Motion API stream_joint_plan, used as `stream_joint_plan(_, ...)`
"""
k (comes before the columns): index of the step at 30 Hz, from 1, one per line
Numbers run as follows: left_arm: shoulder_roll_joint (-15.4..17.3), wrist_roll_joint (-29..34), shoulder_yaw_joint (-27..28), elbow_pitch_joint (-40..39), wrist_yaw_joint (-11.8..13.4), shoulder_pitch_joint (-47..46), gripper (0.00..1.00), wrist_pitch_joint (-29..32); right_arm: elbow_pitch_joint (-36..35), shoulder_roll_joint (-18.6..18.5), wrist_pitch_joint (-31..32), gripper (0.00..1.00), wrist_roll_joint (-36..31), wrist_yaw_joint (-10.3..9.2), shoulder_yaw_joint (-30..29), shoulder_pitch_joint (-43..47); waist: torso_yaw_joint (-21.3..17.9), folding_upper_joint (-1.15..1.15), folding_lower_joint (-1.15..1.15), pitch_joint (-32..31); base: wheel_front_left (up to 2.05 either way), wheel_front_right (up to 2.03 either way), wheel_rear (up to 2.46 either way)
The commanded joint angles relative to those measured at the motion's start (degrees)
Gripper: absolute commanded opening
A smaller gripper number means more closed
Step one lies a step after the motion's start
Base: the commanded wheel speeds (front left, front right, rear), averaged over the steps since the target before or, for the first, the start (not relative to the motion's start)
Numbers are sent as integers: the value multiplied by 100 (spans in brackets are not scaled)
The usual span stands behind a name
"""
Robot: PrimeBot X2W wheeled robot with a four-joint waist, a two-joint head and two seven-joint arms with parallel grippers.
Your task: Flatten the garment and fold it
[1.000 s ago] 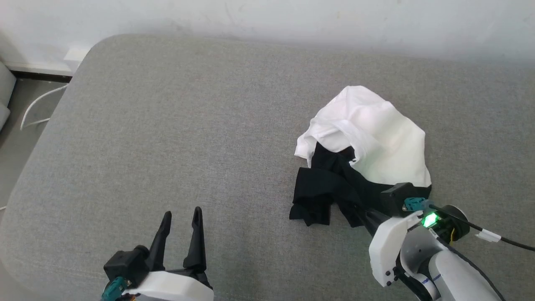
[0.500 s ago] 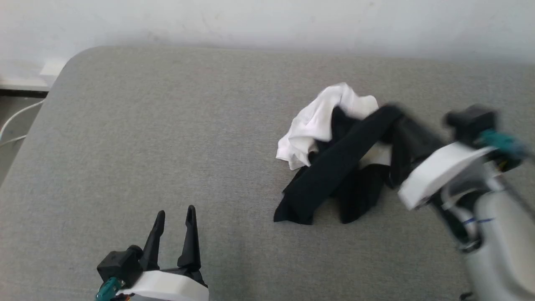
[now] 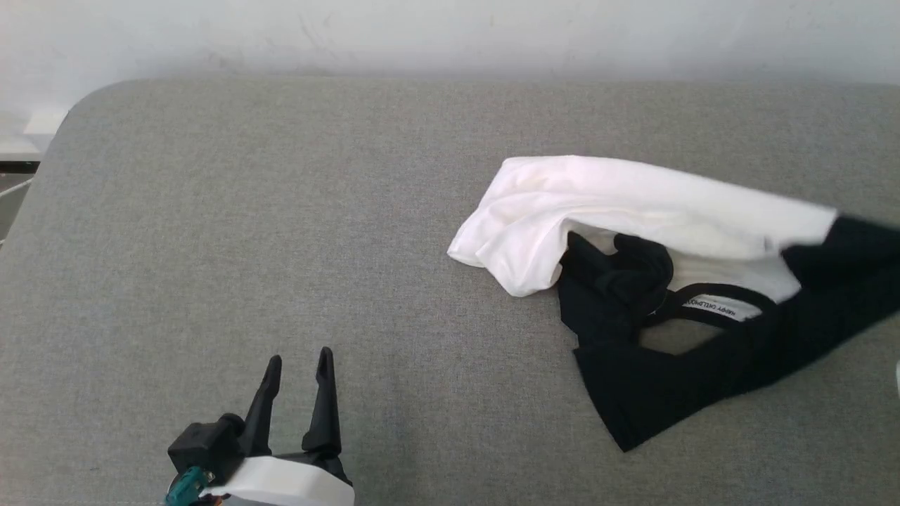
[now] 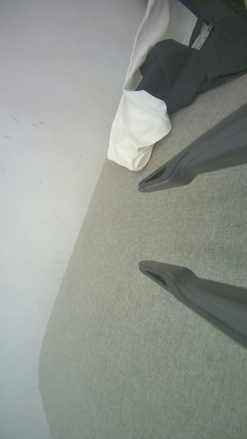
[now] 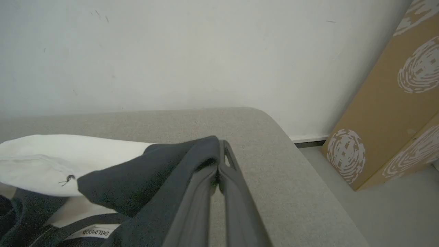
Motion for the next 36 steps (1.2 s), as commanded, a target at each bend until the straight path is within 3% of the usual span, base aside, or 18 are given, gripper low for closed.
stream_joint_plan(1,28,46,-7,17,-58,-21,100,-23,134,101,-81,0,-59,-4,-120,110,-3,0,0,5,0,0,0)
stream_joint_plan(5,76,65,-39,41,-55,-23,100,17,636,224,-244,0,-254,-4,-240,366,-11,0,0,-35,0,0,0)
stream_joint_plan(7,93,66,-51,52,-48,-14,100,42,834,261,-317,43,-293,-4,-244,404,-18,0,0,-82,0,0,0)
stream_joint_plan(8,99,62,-54,55,-44,-6,100,53,908,270,-322,82,-308,-4,-234,408,-24,0,0,-111,0,0,0)
stream_joint_plan(9,105,58,-57,58,-39,7,100,63,972,270,-287,100,-315,-4,-199,414,-30,0,0,-144,0,0,0)
stream_joint_plan(15,110,32,-86,75,-19,80,100,88,800,67,-89,100,-272,-4,36,346,-50,0,0,-311,0,0,0)
stream_joint_plan(19,97,5,-136,100,-9,146,100,84,230,-101,238,100,-79,-4,304,270,-36,0,0,-425,0,0,0)
stream_joint_plan(23,86,-13,-181,111,-1,177,100,75,-402,-231,647,100,167,-4,809,222,-1,0,0,-463,0,0,0)
stream_joint_plan(27,91,-15,-203,103,-5,166,100,65,-755,-128,1000,100,417,-4,1429,216,60,0,0,-451,0,0,0)
stream_joint_plan(31,106,-5,-212,98,0,124,100,56,-615,-7,1205,100,582,-4,2048,214,164,0,0,-402,0,0,0)
stream_joint_plan(36,97,-34,-233,124,-8,53,100,45,155,15,1398,100,719,-4,2669,20,353,0,0,-318,0,0,0)
